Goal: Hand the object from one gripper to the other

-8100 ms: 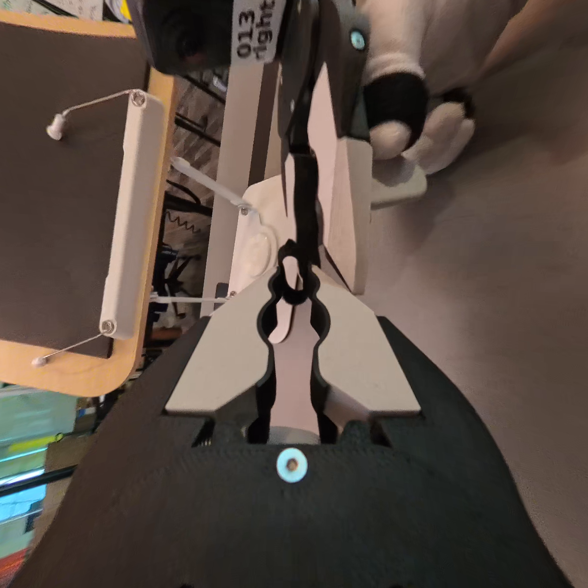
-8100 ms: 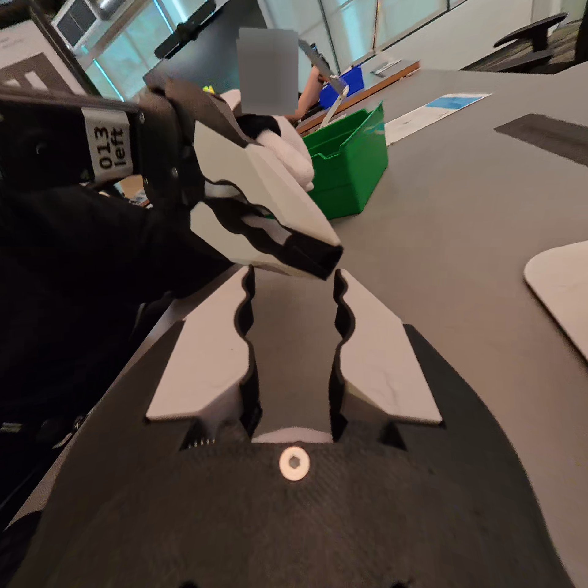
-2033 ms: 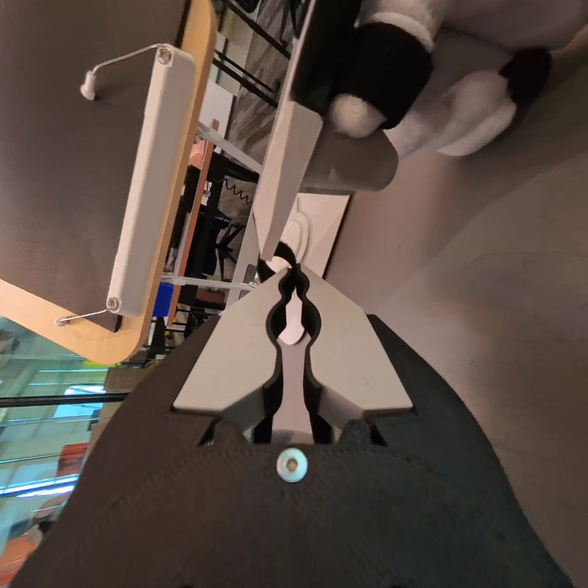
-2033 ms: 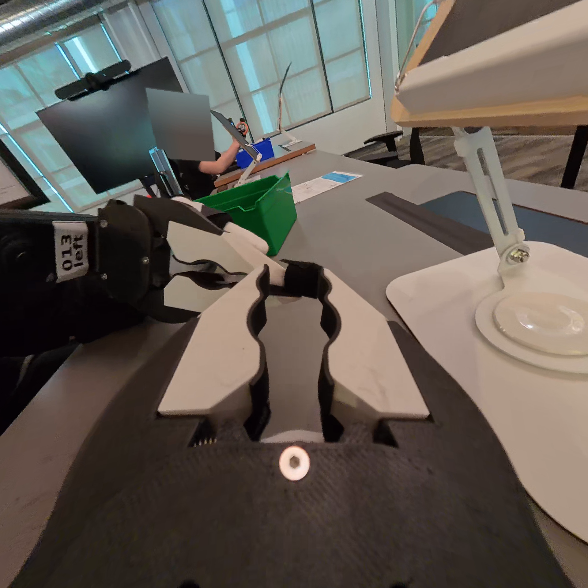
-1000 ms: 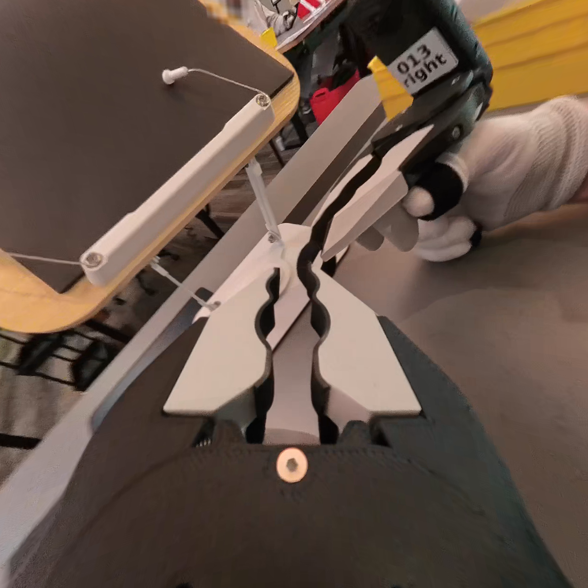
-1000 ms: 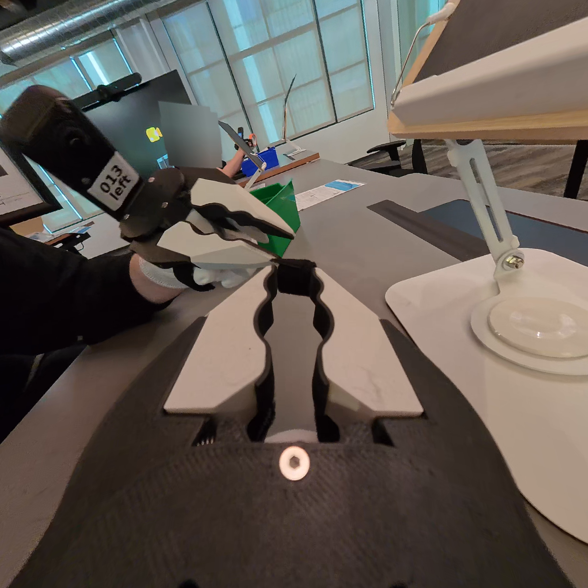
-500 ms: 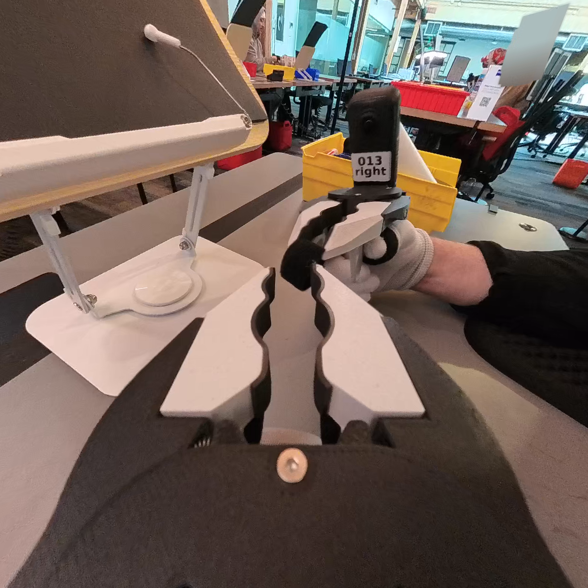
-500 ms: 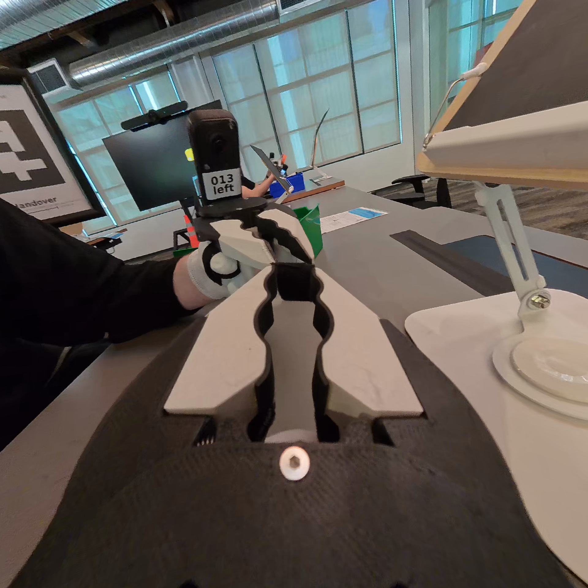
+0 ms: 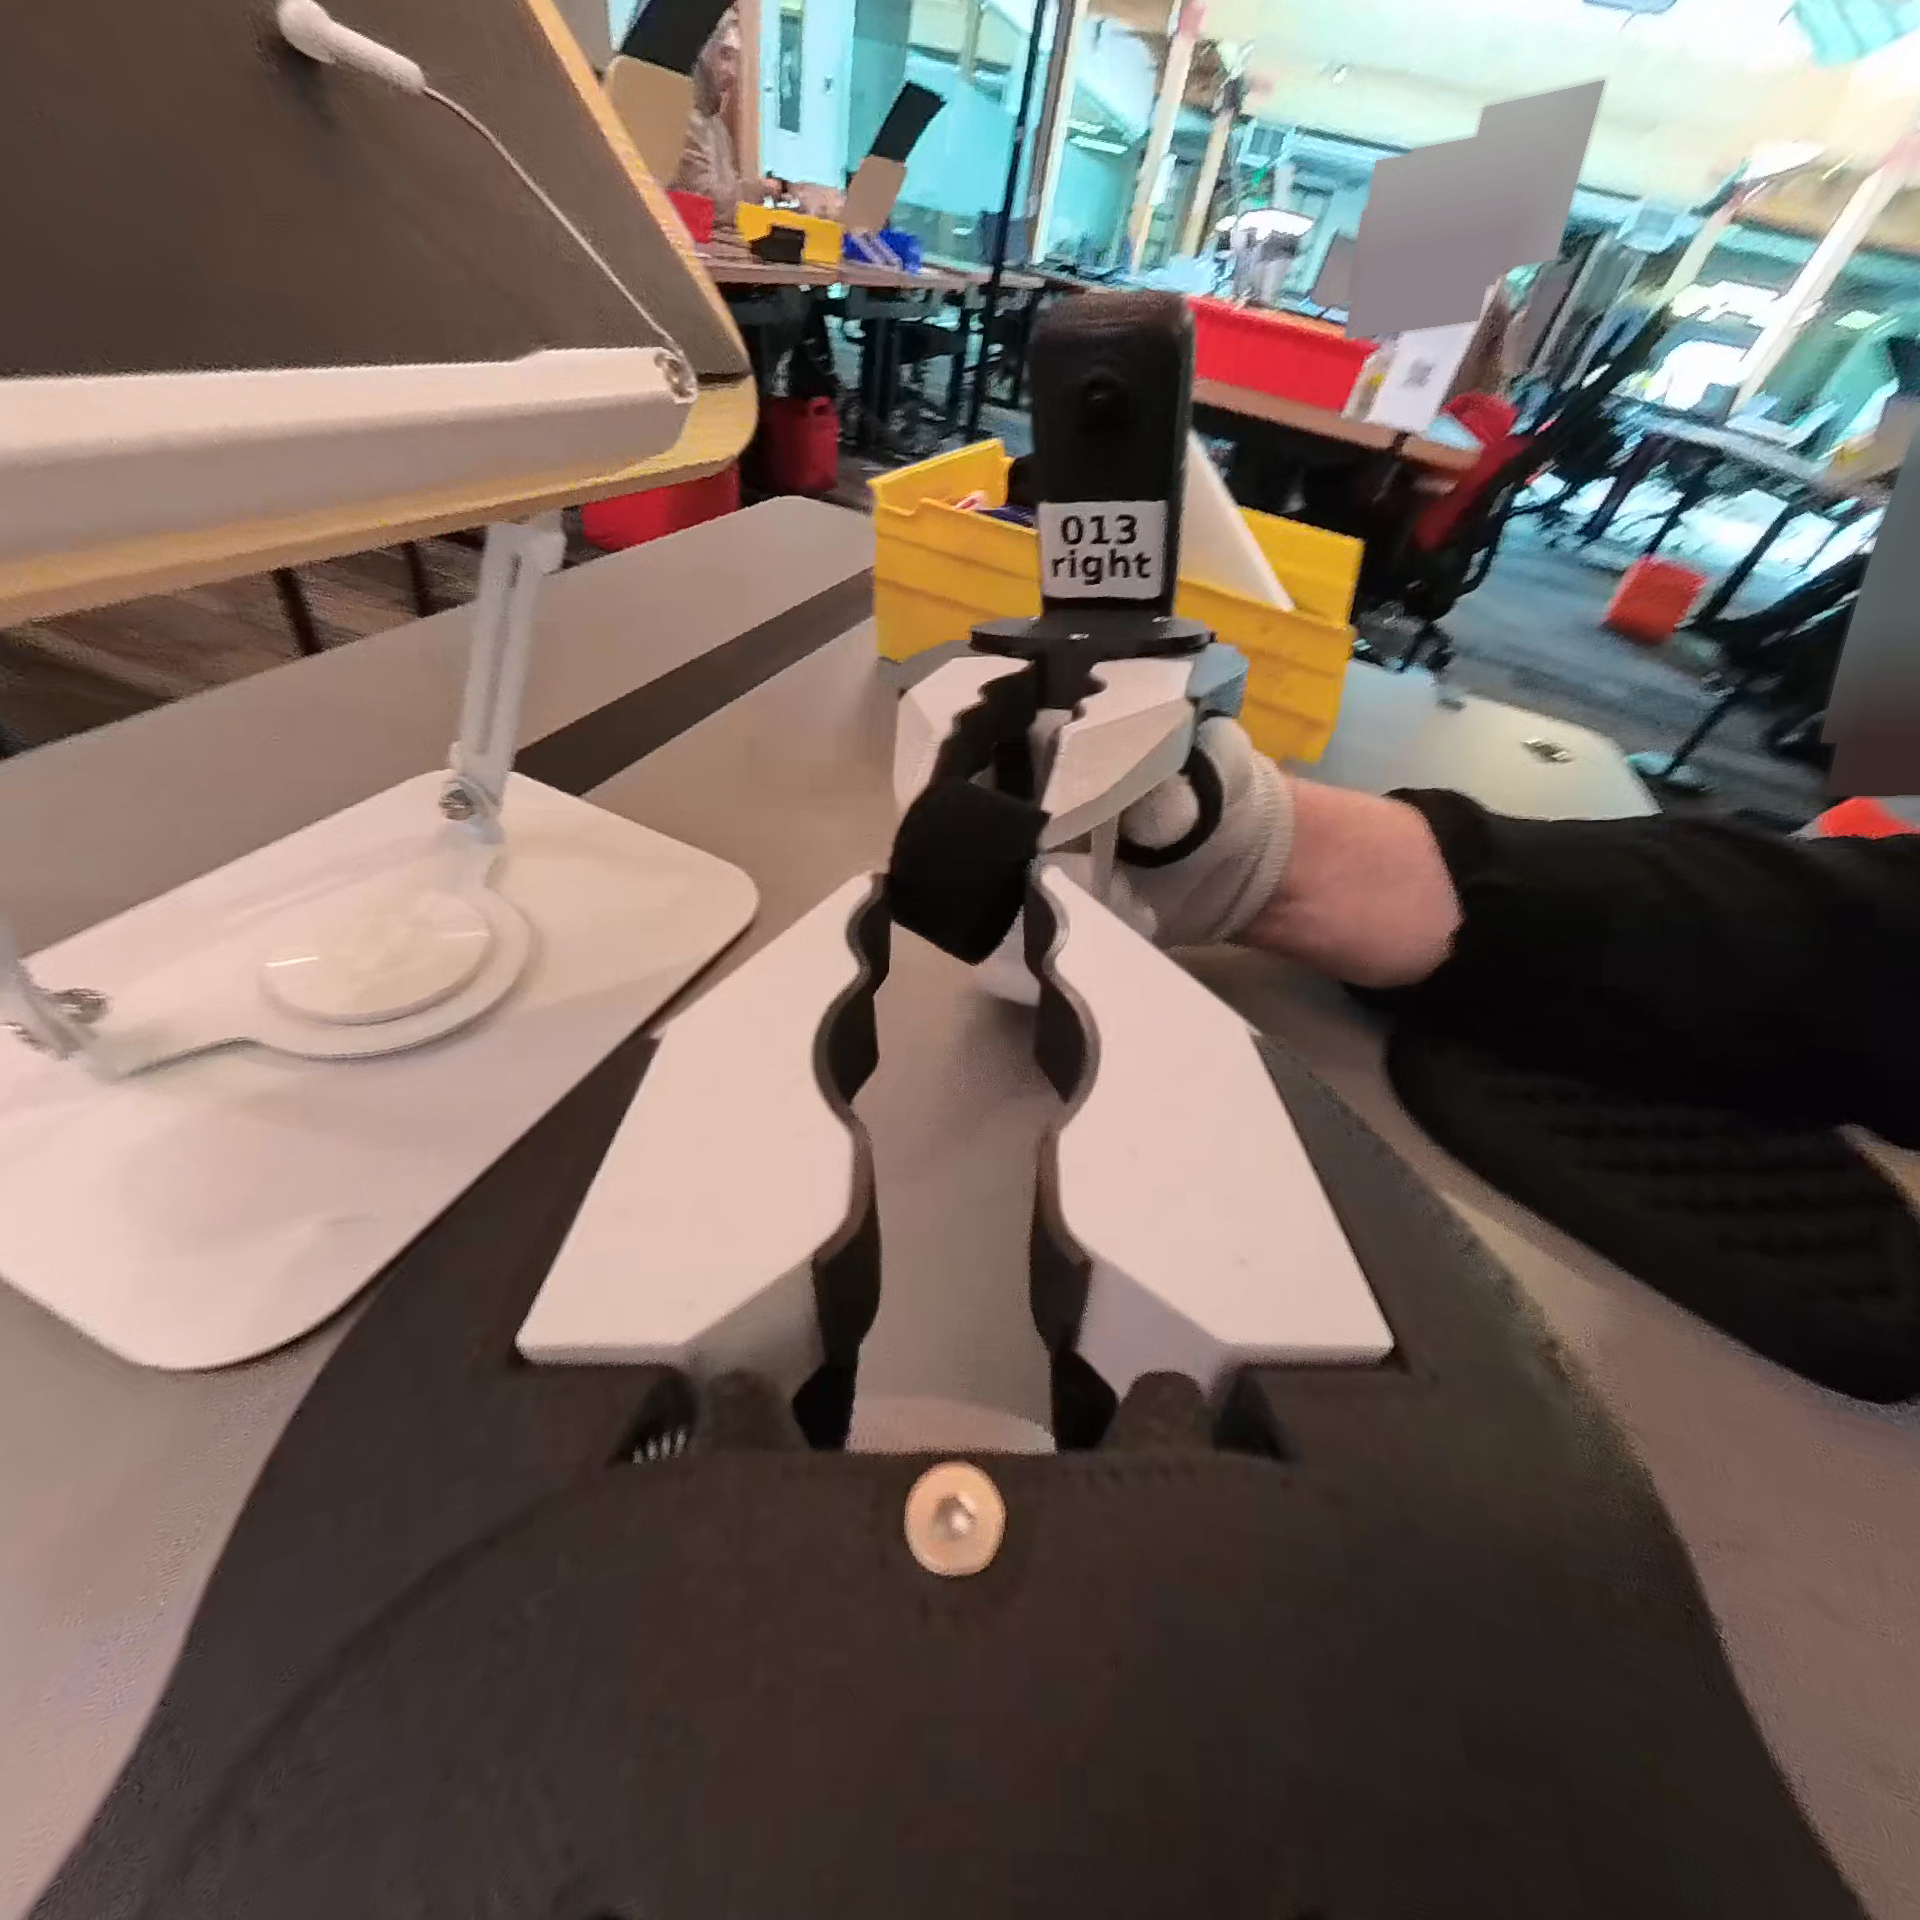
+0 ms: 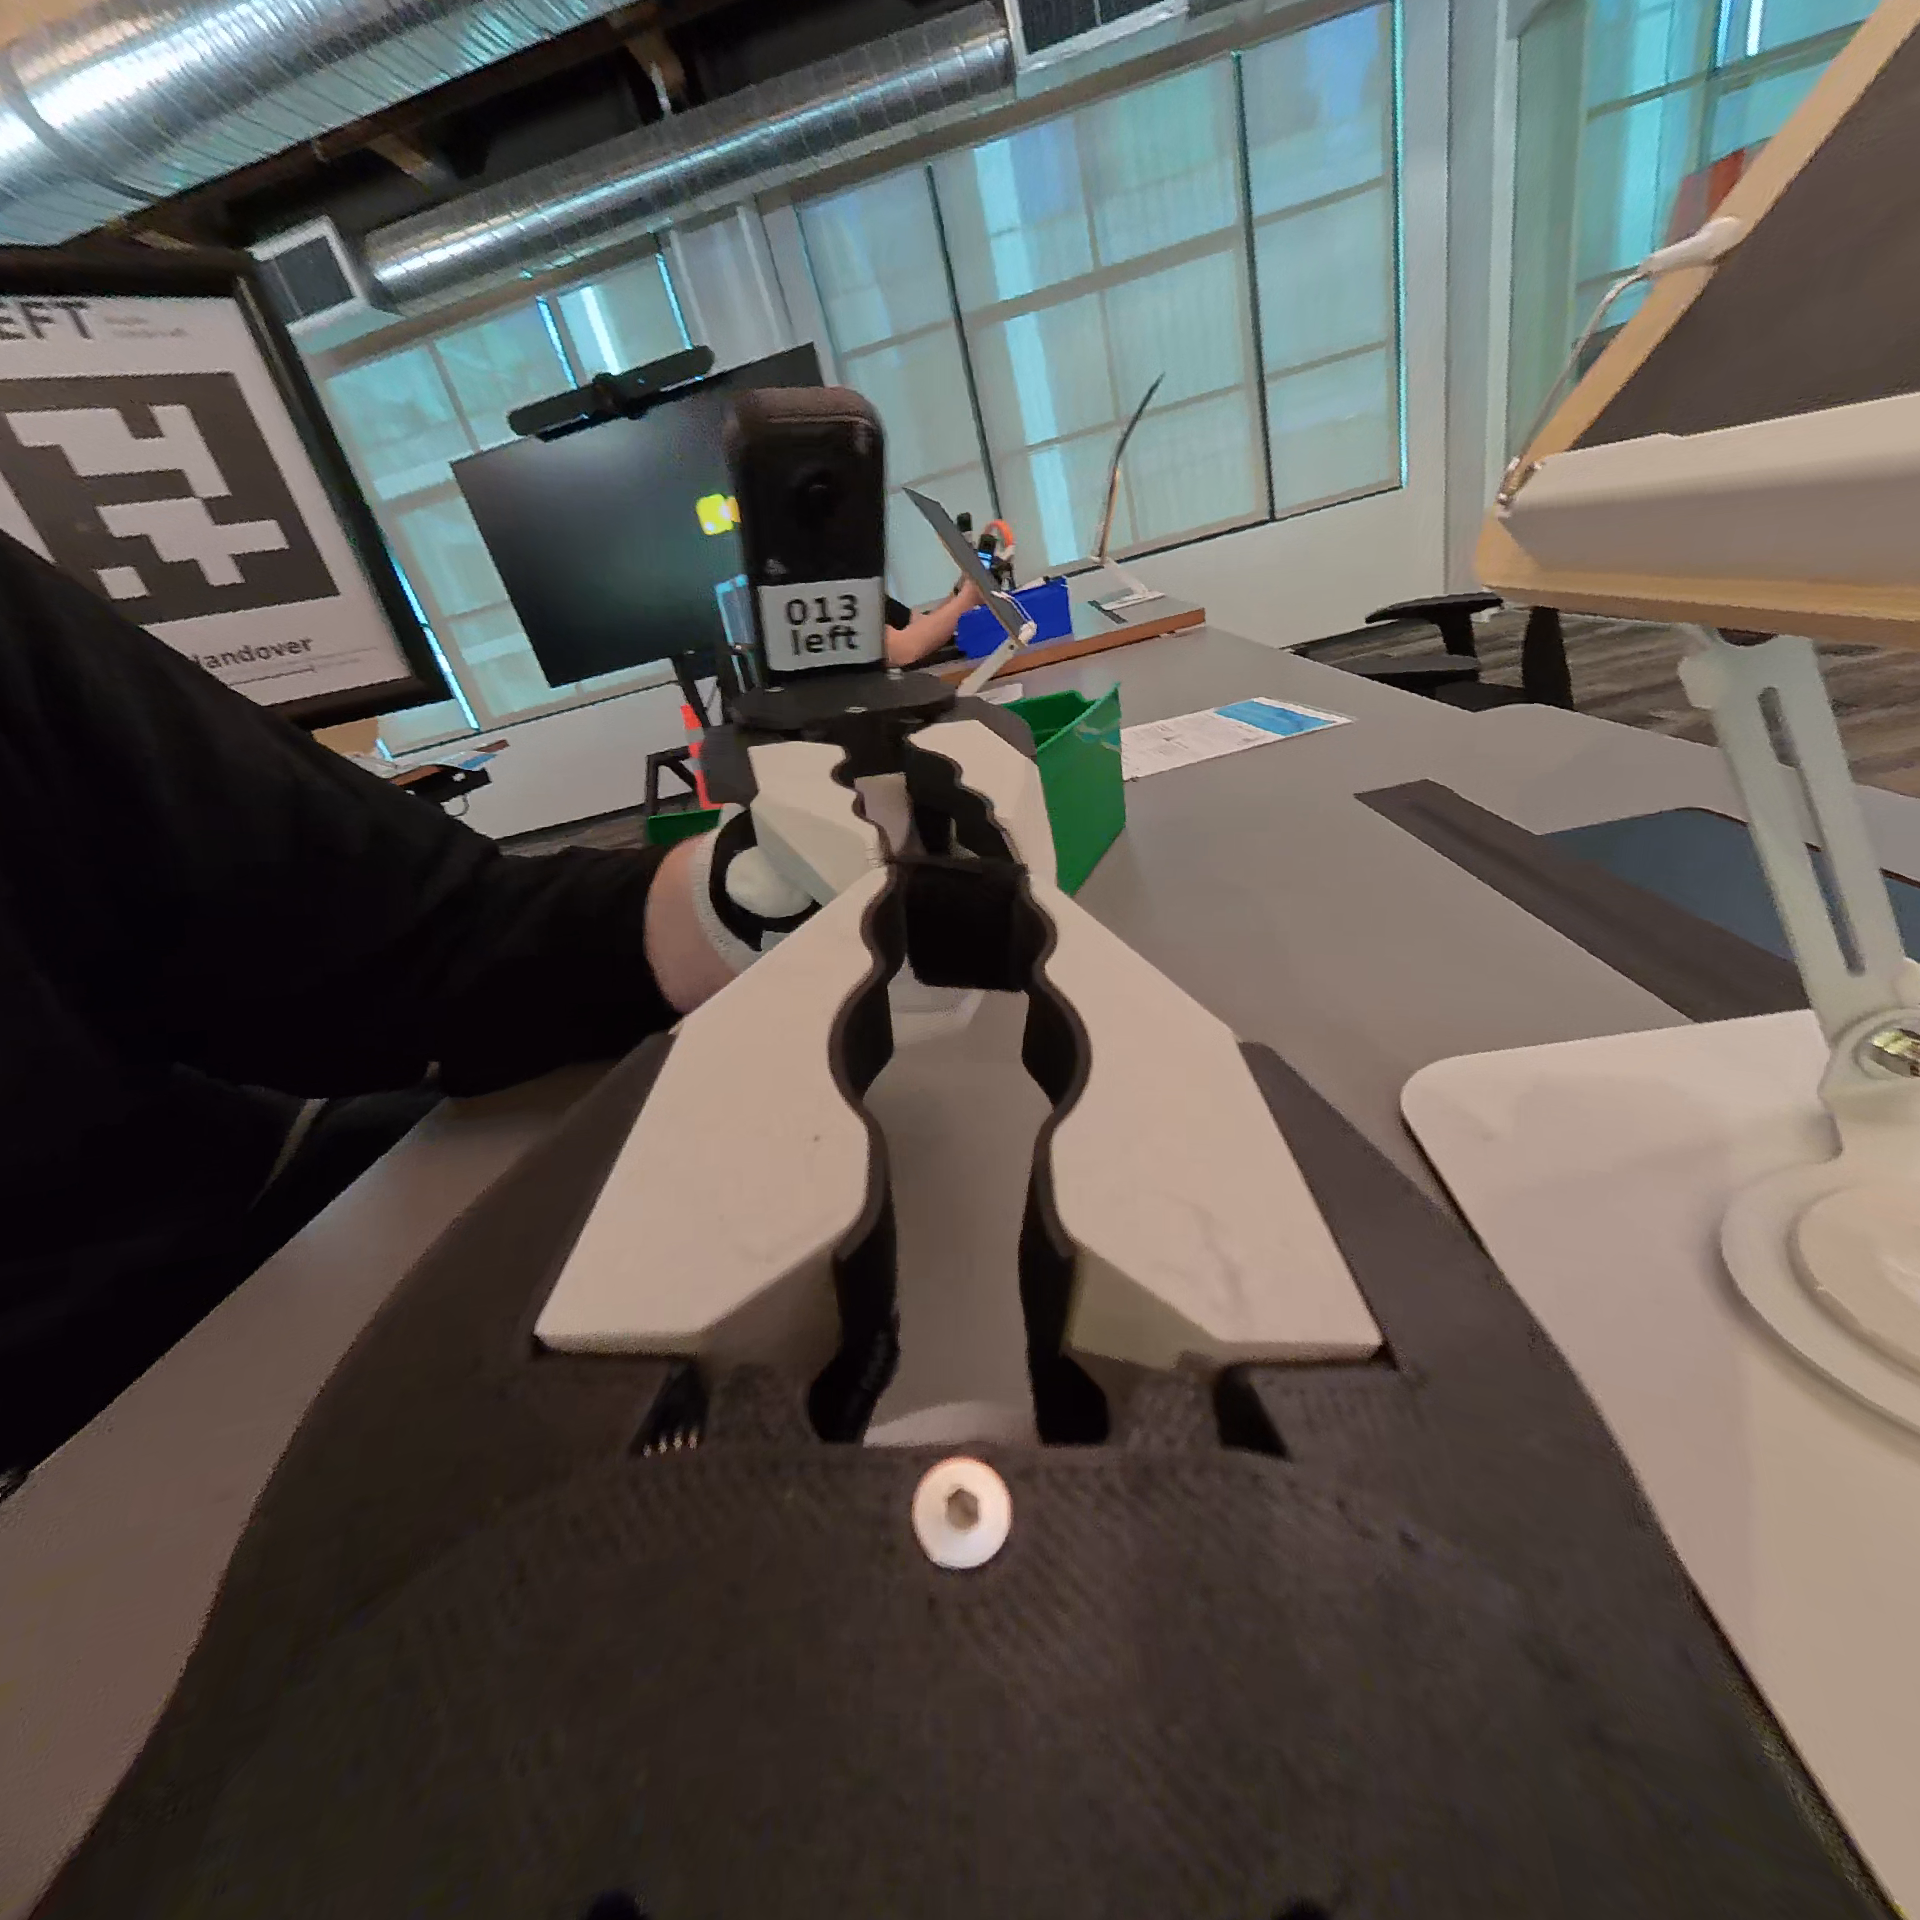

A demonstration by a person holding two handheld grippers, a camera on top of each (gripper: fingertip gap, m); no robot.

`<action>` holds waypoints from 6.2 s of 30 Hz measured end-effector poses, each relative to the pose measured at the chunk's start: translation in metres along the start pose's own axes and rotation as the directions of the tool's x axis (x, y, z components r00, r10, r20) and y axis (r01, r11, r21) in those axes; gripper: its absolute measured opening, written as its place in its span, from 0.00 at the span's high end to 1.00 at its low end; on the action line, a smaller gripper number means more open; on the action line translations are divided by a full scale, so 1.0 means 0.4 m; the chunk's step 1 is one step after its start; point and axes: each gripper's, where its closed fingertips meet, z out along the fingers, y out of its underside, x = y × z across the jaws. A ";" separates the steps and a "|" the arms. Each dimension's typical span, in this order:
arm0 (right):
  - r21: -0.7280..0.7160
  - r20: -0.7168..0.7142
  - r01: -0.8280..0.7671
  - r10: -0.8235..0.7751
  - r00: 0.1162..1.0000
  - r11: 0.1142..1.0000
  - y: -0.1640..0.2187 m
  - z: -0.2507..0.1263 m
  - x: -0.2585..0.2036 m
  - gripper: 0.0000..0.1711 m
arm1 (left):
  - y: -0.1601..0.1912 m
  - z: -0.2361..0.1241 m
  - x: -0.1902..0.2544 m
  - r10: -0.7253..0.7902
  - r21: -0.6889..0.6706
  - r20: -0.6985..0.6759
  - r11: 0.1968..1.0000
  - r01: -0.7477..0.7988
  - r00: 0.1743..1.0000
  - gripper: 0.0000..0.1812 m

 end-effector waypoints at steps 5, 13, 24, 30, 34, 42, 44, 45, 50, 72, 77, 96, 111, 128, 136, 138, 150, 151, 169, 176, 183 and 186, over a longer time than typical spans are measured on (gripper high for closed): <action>0.002 0.029 -0.005 0.005 1.000 1.000 0.000 0.002 -0.012 0.90 | 0.000 -0.004 0.010 -0.087 -0.001 -0.067 0.996 0.087 0.994 0.88; -0.002 0.031 -0.006 0.006 1.000 1.000 0.002 0.004 -0.013 0.90 | 0.002 -0.005 0.011 -0.074 0.002 -0.069 0.997 0.075 0.995 0.88; 0.002 -0.017 -0.025 0.025 1.000 1.000 0.003 0.000 0.013 0.90 | 0.009 0.007 -0.018 0.118 -0.038 0.104 0.993 -0.115 0.988 0.92; -0.001 -0.044 -0.037 0.037 0.998 0.999 0.007 -0.001 0.027 0.89 | 0.021 0.013 -0.038 0.259 -0.105 0.207 0.965 -0.242 0.943 0.94; -0.003 -0.054 -0.041 0.040 0.998 0.999 0.008 -0.001 0.032 0.89 | 0.021 0.013 -0.046 0.305 -0.127 0.245 0.951 -0.281 0.920 0.95; -0.019 -0.076 -0.079 0.077 0.994 0.997 0.020 -0.001 0.048 0.88 | 0.030 0.007 -0.084 0.619 -0.347 0.385 0.784 -0.515 0.684 1.00; -0.032 -0.079 -0.095 0.093 0.993 0.995 0.027 0.001 0.051 0.86 | 0.034 0.005 -0.096 0.656 -0.380 0.395 0.754 -0.536 0.643 1.00; -0.036 -0.077 -0.105 0.102 0.992 0.994 0.031 0.003 0.051 0.84 | 0.035 0.003 -0.101 0.692 -0.407 0.397 0.721 -0.561 0.603 1.00; -0.041 -0.077 -0.143 0.139 0.987 0.989 0.037 0.004 0.054 0.83 | 0.027 0.000 -0.108 0.857 -0.538 0.381 0.510 -0.671 0.347 1.00; -0.014 -0.024 -0.280 0.279 0.960 0.960 0.030 0.002 0.050 0.94 | -0.005 -0.004 -0.088 0.926 -0.578 0.371 0.286 -0.764 0.066 1.00; -0.012 -0.017 -0.239 0.239 0.971 0.971 0.021 0.000 0.041 0.98 | -0.005 -0.001 -0.083 0.925 -0.569 0.374 0.290 -0.770 0.073 1.00; -0.034 -0.034 -0.171 0.170 0.985 0.985 0.025 -0.004 0.040 1.00 | 0.004 -0.001 -0.086 0.854 -0.450 0.395 0.500 -0.740 0.337 0.93; 0.023 -0.063 0.040 -0.038 0.997 0.999 -0.016 -0.012 0.021 1.00 | -0.035 -0.007 -0.007 -0.182 0.089 -0.048 0.979 0.186 0.982 0.93; 0.023 -0.040 0.088 -0.087 0.995 0.996 -0.018 -0.006 0.000 1.00 | -0.043 -0.008 0.003 -0.263 0.121 -0.109 0.954 0.275 0.959 1.00; 0.049 -0.027 0.007 -0.006 1.000 0.999 -0.024 -0.010 0.006 0.91 | -0.041 -0.015 -0.015 -0.064 0.102 0.028 0.993 0.061 0.998 1.00; 0.070 -0.007 -0.044 0.045 0.999 0.997 -0.028 -0.015 0.009 0.90 | -0.037 -0.020 -0.022 0.090 0.058 0.102 0.994 -0.096 0.991 1.00; 0.014 0.029 -0.110 0.109 0.994 0.994 -0.001 -0.005 0.002 0.97 | 0.025 0.001 -0.008 0.755 -0.273 0.202 0.655 -0.704 0.624 1.00; 0.006 0.026 -0.094 0.093 0.995 0.996 0.002 -0.004 0.000 0.98 | 0.028 0.001 -0.009 0.760 -0.278 0.200 0.649 -0.708 0.618 1.00; 0.067 0.046 0.110 -0.113 0.993 0.992 -0.035 -0.008 -0.047 1.00 | -0.018 -0.019 -0.021 -0.261 0.056 -0.095 0.962 0.267 0.961 0.90; 0.041 0.086 0.110 -0.113 0.990 0.993 -0.021 0.002 -0.066 1.00 | -0.011 -0.002 0.000 -0.208 0.045 -0.088 0.976 0.212 0.974 0.95; 0.019 0.108 0.084 -0.085 0.991 0.996 -0.008 0.007 -0.070 1.00 | -0.012 0.000 0.007 -0.153 0.049 -0.075 0.986 0.157 0.985 1.00; 0.032 0.111 0.076 -0.079 0.991 0.997 -0.014 0.003 -0.070 1.00 | -0.012 0.000 0.008 -0.146 0.049 -0.077 0.987 0.150 0.986 0.99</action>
